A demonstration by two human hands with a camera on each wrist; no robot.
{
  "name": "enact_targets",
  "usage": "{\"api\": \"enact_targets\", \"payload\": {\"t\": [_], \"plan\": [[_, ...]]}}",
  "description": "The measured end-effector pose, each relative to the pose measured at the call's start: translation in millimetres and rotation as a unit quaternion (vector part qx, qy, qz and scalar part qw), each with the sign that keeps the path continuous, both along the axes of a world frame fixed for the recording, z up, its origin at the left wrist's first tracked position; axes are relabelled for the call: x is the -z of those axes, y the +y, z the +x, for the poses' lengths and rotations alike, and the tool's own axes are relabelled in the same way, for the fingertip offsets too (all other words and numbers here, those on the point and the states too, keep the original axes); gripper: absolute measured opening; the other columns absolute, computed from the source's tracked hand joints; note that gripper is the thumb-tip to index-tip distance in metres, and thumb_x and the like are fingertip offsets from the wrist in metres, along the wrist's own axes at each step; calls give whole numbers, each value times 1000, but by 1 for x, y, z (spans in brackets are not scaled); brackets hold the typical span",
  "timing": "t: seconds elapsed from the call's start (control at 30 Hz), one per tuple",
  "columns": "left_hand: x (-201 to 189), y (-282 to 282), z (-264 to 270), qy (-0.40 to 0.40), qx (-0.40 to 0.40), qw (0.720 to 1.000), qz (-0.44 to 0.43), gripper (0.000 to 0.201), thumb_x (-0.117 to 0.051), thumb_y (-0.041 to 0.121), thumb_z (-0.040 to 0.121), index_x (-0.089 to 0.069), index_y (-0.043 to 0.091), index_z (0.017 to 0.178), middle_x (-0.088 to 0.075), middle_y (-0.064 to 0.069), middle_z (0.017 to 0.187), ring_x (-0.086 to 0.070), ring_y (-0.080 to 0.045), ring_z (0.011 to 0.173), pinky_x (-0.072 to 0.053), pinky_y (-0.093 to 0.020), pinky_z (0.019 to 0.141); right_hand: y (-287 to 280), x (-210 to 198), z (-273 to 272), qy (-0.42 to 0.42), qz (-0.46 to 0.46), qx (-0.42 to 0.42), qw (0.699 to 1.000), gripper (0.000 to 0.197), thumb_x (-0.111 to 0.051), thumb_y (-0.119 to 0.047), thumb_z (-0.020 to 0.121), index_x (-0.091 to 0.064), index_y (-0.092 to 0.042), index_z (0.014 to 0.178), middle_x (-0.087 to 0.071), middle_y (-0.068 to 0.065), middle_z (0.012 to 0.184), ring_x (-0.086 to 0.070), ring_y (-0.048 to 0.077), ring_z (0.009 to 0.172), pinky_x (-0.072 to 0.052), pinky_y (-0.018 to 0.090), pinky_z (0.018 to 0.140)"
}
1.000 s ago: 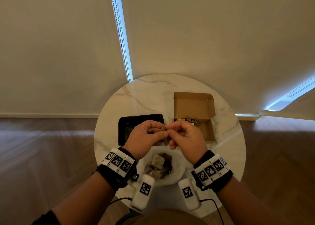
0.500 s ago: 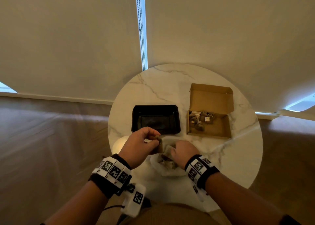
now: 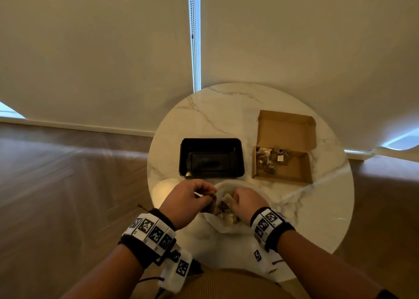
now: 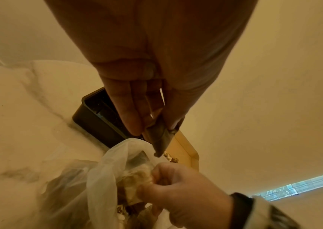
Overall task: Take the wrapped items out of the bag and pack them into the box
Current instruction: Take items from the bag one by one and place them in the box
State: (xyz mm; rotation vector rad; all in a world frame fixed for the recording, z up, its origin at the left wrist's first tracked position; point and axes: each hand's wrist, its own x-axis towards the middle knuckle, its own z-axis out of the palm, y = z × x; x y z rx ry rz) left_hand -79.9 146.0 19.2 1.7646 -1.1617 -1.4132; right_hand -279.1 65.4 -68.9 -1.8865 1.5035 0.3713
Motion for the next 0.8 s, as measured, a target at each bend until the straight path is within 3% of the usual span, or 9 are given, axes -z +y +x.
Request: {"api": "enact_targets", "payload": {"t": [0.07, 0.2, 0.3, 0.43, 0.57, 0.63, 0.7, 0.8], "plan": [[2, -1, 1, -5, 10, 1000, 0, 14, -69, 8, 95, -76, 19, 103, -79, 1, 93, -77, -13, 82, -64, -34, 83, 4, -35, -4, -51, 2, 24, 998, 17, -63, -38, 93, -57, -26, 83, -62, -3, 81, -57, 15, 72, -49, 32, 65], [2, -5, -2, -19, 47, 999, 5, 16, -68, 12, 97, -77, 21, 105, -79, 4, 90, -77, -11, 80, -63, -33, 84, 9, -54, -24, -141, -11, 72, 987, 14, -71, -27, 87, -58, -26, 81, -63, -3, 79, -61, 18, 74, -52, 31, 66], [-4, -9, -11, -5, 81, 997, -1, 19, -69, 9, 96, -79, 23, 103, -78, 7, 92, -76, -11, 79, -62, -25, 78, 11, -65, -33, -193, -38, 77, 977, 12, -70, -27, 89, -59, -30, 85, -65, -4, 80, -62, 12, 74, -52, 27, 65], [-9, -18, -28, 23, 74, 997, -13, 16, -73, 8, 93, -78, 20, 101, -71, 6, 113, -75, -8, 79, -60, -22, 71, 14, -71, -44, -253, -46, 90, 962, 3, -69, -29, 93, -67, -32, 93, -70, -9, 84, -66, 4, 77, -58, 33, 73], [-15, -31, -46, 26, 136, 990, -28, 18, -72, 14, 94, -79, 30, 101, -63, 23, 118, -72, -4, 84, -60, -23, 71, 16, -82, -54, -283, -47, 72, 955, 15, -66, -24, 97, -69, -39, 93, -71, -12, 83, -66, 1, 76, -55, 23, 70], [-18, -36, -54, 22, 167, 985, -33, 19, -71, 16, 96, -79, 32, 100, -67, 17, 114, -72, -4, 81, -60, -23, 70, 18, -83, -60, -290, -50, 64, 954, 16, -64, -21, 97, -71, -35, 97, -70, -15, 82, -65, -1, 74, -51, 19, 69], [-19, -40, -61, 27, 184, 982, -29, 16, -68, 16, 98, -77, 28, 103, -74, 2, 104, -70, -6, 71, -60, -26, 68, 21, -86, -67, -301, -48, 67, 950, 18, -63, -16, 97, -74, -28, 103, -69, -17, 81, -64, -3, 74, -48, 14, 69], [-20, -42, -72, 45, 187, 981, -20, 14, -64, 11, 100, -74, 19, 105, -77, -11, 91, -69, -13, 67, -59, -28, 64, 25, -88, -77, -314, -44, 70, 946, 19, -62, -12, 96, -75, -27, 98, -67, -23, 74, -62, -2, 69, -44, 12, 65]]}}
